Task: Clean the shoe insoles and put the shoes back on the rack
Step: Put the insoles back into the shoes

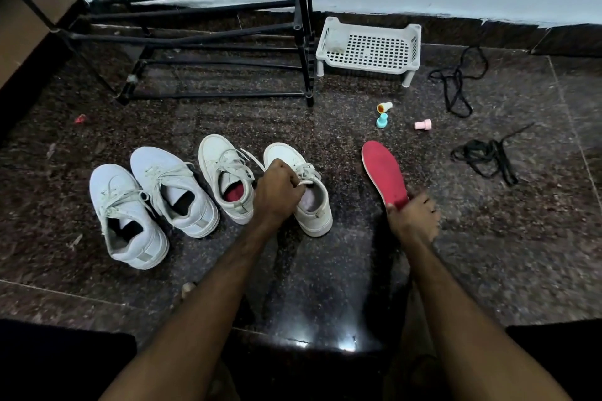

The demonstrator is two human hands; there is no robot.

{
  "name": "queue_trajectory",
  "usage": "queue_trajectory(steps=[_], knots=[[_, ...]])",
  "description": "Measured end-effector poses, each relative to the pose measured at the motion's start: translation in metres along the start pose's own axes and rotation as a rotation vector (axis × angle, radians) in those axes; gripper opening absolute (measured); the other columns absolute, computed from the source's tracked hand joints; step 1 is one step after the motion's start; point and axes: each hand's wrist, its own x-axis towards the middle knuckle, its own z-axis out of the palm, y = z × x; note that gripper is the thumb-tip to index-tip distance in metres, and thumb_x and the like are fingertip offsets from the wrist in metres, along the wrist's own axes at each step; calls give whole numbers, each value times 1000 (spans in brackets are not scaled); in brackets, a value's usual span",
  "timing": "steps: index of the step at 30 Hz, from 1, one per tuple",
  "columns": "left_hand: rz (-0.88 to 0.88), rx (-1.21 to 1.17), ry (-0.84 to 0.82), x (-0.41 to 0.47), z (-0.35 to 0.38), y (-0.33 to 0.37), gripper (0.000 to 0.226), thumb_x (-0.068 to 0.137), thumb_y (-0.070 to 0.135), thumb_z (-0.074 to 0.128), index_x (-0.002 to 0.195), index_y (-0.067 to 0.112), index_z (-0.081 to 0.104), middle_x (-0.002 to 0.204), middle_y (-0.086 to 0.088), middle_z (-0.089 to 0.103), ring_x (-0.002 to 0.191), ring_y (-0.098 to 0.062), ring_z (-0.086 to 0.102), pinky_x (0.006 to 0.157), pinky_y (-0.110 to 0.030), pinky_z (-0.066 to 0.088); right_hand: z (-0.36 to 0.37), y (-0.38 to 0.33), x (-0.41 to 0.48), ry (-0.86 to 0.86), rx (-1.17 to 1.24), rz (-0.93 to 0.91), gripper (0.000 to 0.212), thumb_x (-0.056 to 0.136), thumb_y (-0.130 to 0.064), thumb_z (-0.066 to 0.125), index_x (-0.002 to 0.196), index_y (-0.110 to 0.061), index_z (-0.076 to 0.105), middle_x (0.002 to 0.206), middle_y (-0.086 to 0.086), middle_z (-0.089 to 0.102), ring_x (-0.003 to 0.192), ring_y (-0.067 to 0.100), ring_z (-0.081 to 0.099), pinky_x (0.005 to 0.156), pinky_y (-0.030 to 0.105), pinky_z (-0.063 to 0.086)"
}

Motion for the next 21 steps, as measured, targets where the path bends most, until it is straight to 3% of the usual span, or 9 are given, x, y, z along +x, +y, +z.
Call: queue_trajectory(steps=[5, 9, 11, 13, 17, 21], knots=[[-52, -65, 13, -2, -4, 3, 7, 70, 19, 75, 71, 15, 69, 92, -1, 62, 86, -20, 61, 74, -29, 43, 13, 3, -5, -16, 98, -115, 55, 81, -24, 73, 126, -4, 48, 124, 21, 54, 113, 38, 53, 90, 43, 45], [-88, -79, 35, 1, -9, 5, 14, 70, 26, 77, 70, 12, 74, 88, -7, 68, 85, -22, 63, 72, -31, 44, -4, -11, -1, -153, 391, -135, 27, 89, -21, 64, 108, -2, 68, 93, 21, 69, 84, 37, 66, 75, 41, 53], [-119, -94, 42, 4, -10, 6, 17, 70, 29, 79, 71, 13, 74, 91, -8, 67, 87, -22, 62, 75, -31, 45, -31, -25, 1, -280, 621, -101, 22, 94, -15, 57, 106, 1, 64, 79, 18, 65, 59, 29, 65, 56, 41, 59], [-145, -120, 35, 6, -10, 8, 18, 71, 31, 79, 68, 17, 69, 92, -8, 66, 87, -23, 62, 76, -31, 45, -73, -39, -1, -393, 730, -164, 17, 96, -6, 52, 110, 2, 56, 74, 17, 63, 45, 19, 61, 39, 30, 54], [-173, -133, 11, 5, -9, 11, 21, 71, 32, 77, 63, 22, 62, 86, -7, 67, 82, -26, 63, 74, -33, 49, -159, -62, -16, -596, 709, -291, 39, 93, -1, 57, 131, -6, 48, 79, 21, 68, 48, 19, 65, 40, 23, 52], [-190, -102, 5, -2, -6, 17, 18, 72, 32, 77, 69, 16, 69, 88, -6, 67, 81, -26, 64, 72, -33, 49, -197, -66, -37, -785, 613, -295, 42, 91, 0, 59, 131, -2, 49, 79, 21, 72, 52, 20, 66, 43, 23, 53]])
